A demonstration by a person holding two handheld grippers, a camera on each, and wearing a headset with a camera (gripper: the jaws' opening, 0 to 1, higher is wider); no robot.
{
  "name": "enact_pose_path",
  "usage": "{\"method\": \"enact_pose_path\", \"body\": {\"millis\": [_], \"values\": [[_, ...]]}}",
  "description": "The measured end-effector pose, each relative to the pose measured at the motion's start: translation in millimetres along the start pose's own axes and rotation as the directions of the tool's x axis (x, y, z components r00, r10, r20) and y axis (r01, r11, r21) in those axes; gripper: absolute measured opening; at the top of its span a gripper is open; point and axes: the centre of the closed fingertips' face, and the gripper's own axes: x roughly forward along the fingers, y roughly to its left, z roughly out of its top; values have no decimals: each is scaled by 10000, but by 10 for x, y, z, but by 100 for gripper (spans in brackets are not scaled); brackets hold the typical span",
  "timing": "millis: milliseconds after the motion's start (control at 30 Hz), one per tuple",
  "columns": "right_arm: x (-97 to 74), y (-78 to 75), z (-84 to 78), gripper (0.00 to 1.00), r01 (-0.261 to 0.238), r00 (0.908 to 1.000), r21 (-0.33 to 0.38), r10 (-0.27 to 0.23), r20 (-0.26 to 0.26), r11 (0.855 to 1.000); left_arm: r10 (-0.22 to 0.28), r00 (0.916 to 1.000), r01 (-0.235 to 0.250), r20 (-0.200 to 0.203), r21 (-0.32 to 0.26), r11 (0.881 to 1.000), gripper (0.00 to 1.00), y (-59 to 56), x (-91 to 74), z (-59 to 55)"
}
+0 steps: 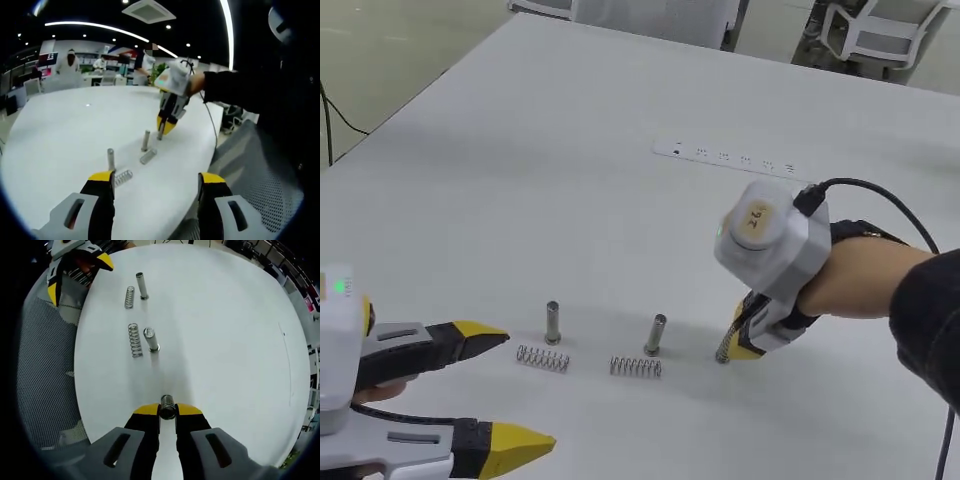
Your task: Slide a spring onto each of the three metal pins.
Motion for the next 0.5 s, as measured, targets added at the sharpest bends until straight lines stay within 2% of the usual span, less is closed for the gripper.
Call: {"method": "enact_pose_path", "body": {"millis": [333,500], "values": [[39,13,-15,9,-60,9999,190,59,83,9998,5,10000,-5,8,0,10000,63,-2,2,4],[29,-4,-4,14,46,9998,225,-51,205,9997,7,10000,-7,9,4,10000,63,-2,1,6]]}}
